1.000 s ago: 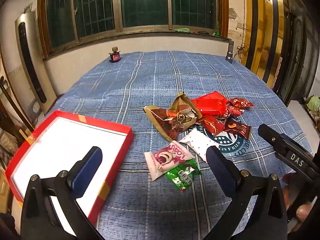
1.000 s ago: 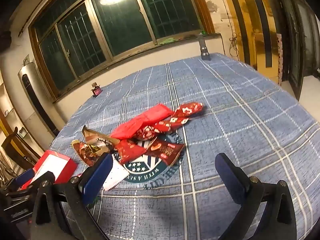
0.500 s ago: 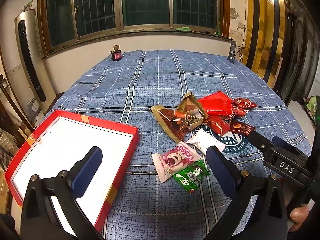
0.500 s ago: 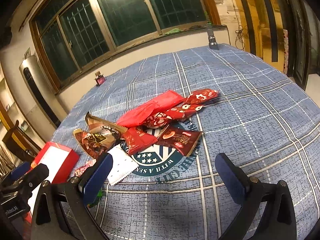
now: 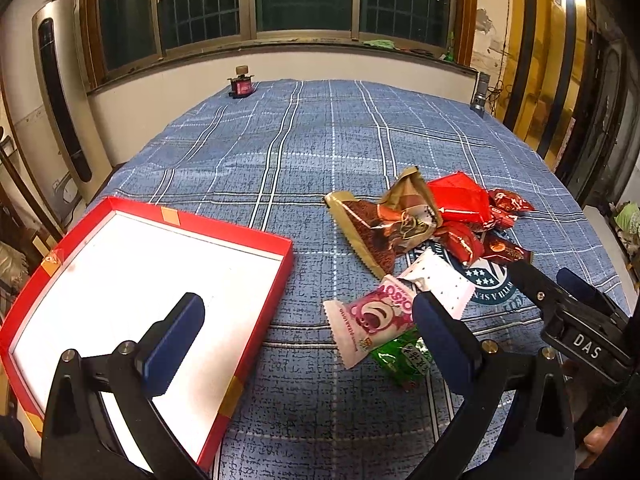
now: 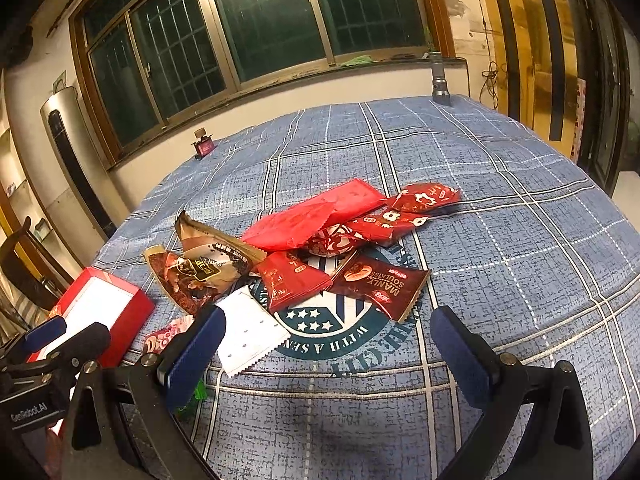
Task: Organize snacks
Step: 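Move both tools toward the snack pile on the tablecloth, then grasp the white pink-dotted snack with the right tool while the left tool reaches the pink packet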
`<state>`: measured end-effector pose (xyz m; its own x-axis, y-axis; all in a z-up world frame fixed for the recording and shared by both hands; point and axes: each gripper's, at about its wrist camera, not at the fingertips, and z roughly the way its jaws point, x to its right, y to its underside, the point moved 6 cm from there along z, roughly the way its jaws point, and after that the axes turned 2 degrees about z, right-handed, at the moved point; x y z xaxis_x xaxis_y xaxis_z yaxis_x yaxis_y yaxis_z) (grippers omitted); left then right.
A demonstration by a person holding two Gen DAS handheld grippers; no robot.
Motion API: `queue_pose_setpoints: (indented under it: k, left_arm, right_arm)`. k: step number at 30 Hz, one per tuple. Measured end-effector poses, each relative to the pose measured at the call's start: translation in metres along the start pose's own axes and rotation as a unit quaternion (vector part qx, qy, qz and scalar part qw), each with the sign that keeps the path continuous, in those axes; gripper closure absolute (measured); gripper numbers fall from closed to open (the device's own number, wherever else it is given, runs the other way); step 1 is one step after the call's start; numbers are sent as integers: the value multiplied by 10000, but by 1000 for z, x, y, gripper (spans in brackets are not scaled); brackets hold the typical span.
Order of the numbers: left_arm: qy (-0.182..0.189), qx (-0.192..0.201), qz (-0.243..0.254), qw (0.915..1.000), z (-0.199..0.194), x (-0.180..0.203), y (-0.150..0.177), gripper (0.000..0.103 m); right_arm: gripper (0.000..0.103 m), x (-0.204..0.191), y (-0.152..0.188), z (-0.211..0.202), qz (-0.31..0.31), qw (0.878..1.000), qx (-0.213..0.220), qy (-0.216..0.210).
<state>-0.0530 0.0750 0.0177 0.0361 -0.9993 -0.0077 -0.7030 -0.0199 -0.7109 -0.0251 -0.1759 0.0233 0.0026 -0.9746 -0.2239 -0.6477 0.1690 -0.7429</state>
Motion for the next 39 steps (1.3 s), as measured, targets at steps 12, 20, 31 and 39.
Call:
queue_pose_setpoints:
  k: [12,20,31,39]
  left_arm:
    - [-291,-239,85,9993,5,-25,14,0]
    - [-272,-342,-2,9990,-2,-39,23,0]
    - [-205,-405,346,9984,-2,-26,26,0]
    - [-115,-514,520,9973,1,-17,30,0]
  right_arm:
    - [0,8,2,6,260,9993,-164,-224]
    - [1,-30,1,31,-255,9958,-804,-353]
    - [19,-86,14,87,-1513,9773,-1461,246]
    - [59,-53,7,75,-1404,9767,-1611,188]
